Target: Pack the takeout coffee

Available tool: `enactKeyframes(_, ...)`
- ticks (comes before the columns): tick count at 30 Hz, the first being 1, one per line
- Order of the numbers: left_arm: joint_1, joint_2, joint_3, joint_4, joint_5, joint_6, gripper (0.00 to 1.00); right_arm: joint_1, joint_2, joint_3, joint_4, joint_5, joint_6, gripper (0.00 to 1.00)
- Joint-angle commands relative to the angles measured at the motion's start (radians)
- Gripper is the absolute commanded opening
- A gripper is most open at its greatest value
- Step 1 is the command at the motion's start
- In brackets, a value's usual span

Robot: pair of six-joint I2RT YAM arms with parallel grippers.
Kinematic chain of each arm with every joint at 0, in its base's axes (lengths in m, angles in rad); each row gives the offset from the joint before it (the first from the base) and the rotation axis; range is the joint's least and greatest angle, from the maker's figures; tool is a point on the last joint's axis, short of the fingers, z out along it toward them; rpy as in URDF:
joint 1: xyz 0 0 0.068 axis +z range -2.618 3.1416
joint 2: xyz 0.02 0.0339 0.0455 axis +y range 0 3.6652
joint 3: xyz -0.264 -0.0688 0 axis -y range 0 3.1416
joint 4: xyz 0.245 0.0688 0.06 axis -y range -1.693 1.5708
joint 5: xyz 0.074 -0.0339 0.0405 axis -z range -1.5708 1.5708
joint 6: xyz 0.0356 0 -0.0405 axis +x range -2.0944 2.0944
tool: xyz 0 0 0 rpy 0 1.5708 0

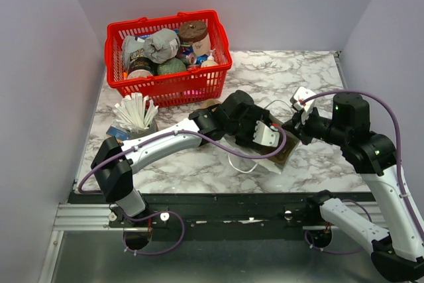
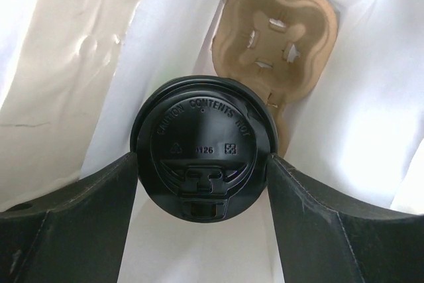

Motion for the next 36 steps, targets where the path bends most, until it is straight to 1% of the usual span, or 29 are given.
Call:
enactKeyframes(1,0.006,-0.016,0.030,-0.043,-0.002,0.017,0.00,0.011,-0.014,-0.001,0.011,-0.039,-0.002,0.01)
enactKeyframes(4,0.006,-0.015,0.040,-0.127,-0.010,0.078,0.00,0.013,-0.017,0.007,0.001,-0.035,-0.017,0.00)
enactKeyframes(6,0.006,-0.018,0.043,-0.150,-0.027,0.100,0.00,0.011,-0.017,0.012,-0.007,-0.041,-0.026,0.01)
enactKeyframes(11,0.007,-0.019,0.043,-0.157,-0.059,0.146,0.00,0.011,-0.022,-0.001,-0.013,-0.064,-0.043,0.00)
enactKeyframes(16,0.006,-0.016,0.047,-0.163,-0.041,0.169,0.00,0.011,-0.017,0.001,-0.021,-0.070,-0.045,0.00)
enactKeyframes(22,0.004,0.034,0.145,-0.232,0.069,0.294,0.00,0.011,0.000,0.016,-0.003,-0.099,-0.022,0.01)
enactKeyframes(25,-0.005,0.056,0.173,-0.244,0.096,0.347,0.00,0.011,0.010,0.016,-0.003,-0.099,-0.023,0.01)
enactKeyframes(27,-0.011,0.071,0.210,-0.272,0.093,0.374,0.00,0.011,0.015,0.021,-0.004,-0.082,-0.023,0.01)
enactKeyframes(30,-0.011,0.100,0.270,-0.362,0.082,0.426,0.00,0.011,0.010,0.018,-0.003,-0.071,-0.028,0.01)
enactKeyframes(31,-0.011,0.116,0.286,-0.415,0.077,0.437,0.00,0.011,0.009,0.016,-0.003,-0.067,-0.026,0.01)
enactKeyframes(34,-0.011,0.143,0.342,-0.494,0.057,0.454,0.00,0.011,0.003,0.007,-0.003,-0.059,-0.026,0.01)
enactKeyframes(36,-0.013,0.149,0.360,-0.513,0.031,0.463,0.00,0.011,0.001,0.004,-0.001,-0.055,-0.029,0.01)
